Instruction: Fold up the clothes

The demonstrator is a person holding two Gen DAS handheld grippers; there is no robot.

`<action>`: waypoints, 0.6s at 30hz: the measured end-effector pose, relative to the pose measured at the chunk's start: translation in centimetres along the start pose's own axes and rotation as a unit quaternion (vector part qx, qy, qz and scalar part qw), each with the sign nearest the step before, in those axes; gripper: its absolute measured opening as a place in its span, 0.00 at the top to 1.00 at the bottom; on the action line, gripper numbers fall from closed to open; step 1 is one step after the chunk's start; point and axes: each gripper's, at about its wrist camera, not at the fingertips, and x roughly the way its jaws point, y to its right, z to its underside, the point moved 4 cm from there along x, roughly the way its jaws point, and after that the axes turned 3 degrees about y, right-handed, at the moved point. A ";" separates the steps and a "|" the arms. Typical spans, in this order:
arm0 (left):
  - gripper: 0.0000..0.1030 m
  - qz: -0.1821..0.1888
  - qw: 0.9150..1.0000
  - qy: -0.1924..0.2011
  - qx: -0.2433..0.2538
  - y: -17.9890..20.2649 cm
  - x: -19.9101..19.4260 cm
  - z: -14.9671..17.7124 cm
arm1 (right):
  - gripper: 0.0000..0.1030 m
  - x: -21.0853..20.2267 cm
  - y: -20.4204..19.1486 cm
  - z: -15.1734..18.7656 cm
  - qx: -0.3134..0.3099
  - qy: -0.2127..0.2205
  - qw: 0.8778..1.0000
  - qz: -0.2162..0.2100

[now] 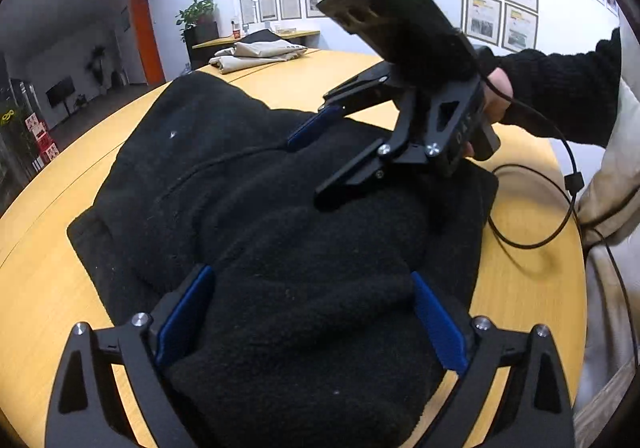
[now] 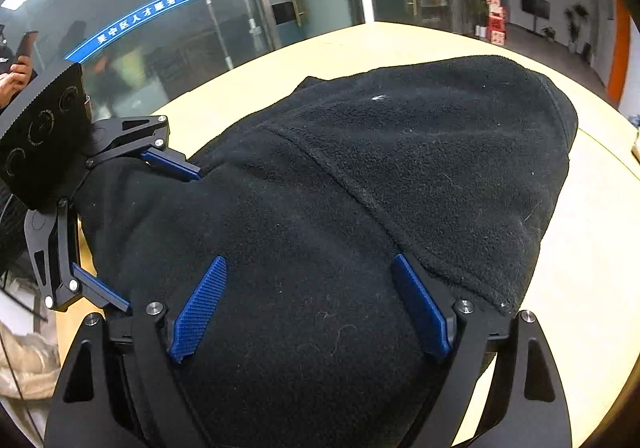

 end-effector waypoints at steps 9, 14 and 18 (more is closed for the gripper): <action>0.09 0.004 0.988 0.097 -0.118 -3.5 -6.0 -6.0 | 0.14 -0.1 0.1 0.4 0.018 0.008 1.000 -0.011; 0.07 -0.073 0.966 0.050 -0.242 -9.6 -2.0 -4.3 | 0.14 -0.1 0.4 0.4 0.021 0.013 1.000 -0.016; 0.00 -0.088 0.969 -0.017 -0.230 -9.8 2.9 -0.8 | 0.13 -0.6 0.7 -0.1 0.022 0.014 1.000 -0.015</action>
